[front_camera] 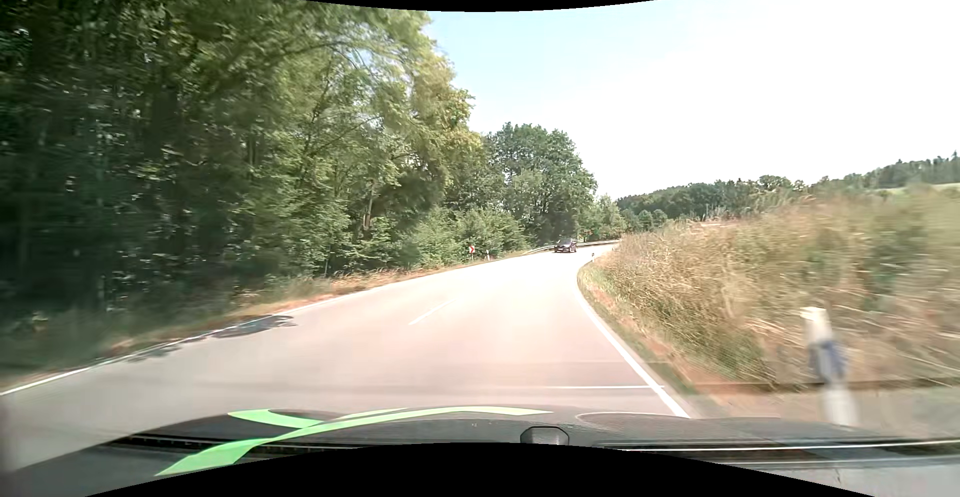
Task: Follow the waypoints while adhering to traffic rules and regulations
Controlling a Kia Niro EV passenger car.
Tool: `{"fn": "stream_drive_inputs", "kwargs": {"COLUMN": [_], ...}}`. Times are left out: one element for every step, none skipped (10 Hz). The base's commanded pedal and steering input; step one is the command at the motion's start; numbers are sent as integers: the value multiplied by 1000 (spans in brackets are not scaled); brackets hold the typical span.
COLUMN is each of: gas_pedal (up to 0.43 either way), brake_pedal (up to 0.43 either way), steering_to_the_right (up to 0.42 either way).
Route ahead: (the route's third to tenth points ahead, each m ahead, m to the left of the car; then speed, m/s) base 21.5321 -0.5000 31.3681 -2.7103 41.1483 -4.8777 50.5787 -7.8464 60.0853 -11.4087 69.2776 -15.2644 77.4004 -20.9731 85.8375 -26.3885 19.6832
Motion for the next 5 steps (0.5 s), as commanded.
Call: {"fn": "stream_drive_inputs", "kwargs": {"gas_pedal": [197, 209, 228, 240, 248], "brake_pedal": [0, 0, 0, 0, 0], "steering_to_the_right": [34, 35, 34, 34, 34]}}
